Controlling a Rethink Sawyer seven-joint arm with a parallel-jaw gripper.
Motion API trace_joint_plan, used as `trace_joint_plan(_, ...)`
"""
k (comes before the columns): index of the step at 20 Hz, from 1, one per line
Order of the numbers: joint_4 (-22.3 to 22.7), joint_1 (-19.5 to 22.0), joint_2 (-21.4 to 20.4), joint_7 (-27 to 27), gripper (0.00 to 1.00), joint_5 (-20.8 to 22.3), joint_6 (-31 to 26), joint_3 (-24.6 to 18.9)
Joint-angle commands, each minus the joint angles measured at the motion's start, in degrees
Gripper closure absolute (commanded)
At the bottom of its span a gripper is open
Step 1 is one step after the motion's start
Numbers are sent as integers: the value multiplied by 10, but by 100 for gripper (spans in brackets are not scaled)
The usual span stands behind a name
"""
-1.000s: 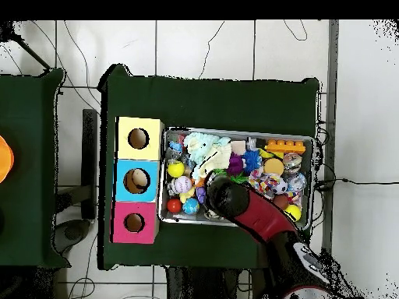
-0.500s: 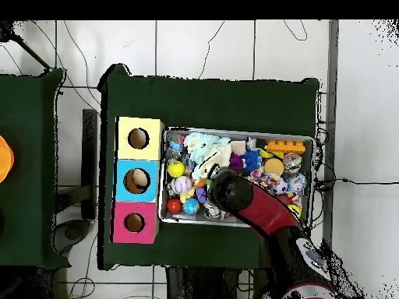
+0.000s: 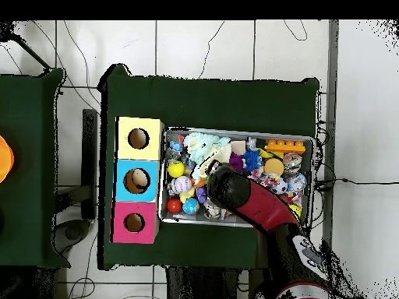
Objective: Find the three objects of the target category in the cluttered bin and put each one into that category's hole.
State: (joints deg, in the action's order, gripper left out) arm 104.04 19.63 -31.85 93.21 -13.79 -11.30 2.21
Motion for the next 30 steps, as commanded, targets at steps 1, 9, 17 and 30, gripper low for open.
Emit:
trace_joint_plan(1,-36,14,-4,66,0,10,-43,-13)
trace_joint_plan(9,-40,52,-11,71,0,1,-10,-45)
trace_joint_plan(17,-46,75,1,80,0,-8,-3,-62)
trace_joint_plan(30,-138,112,66,61,0,-5,-10,-70)
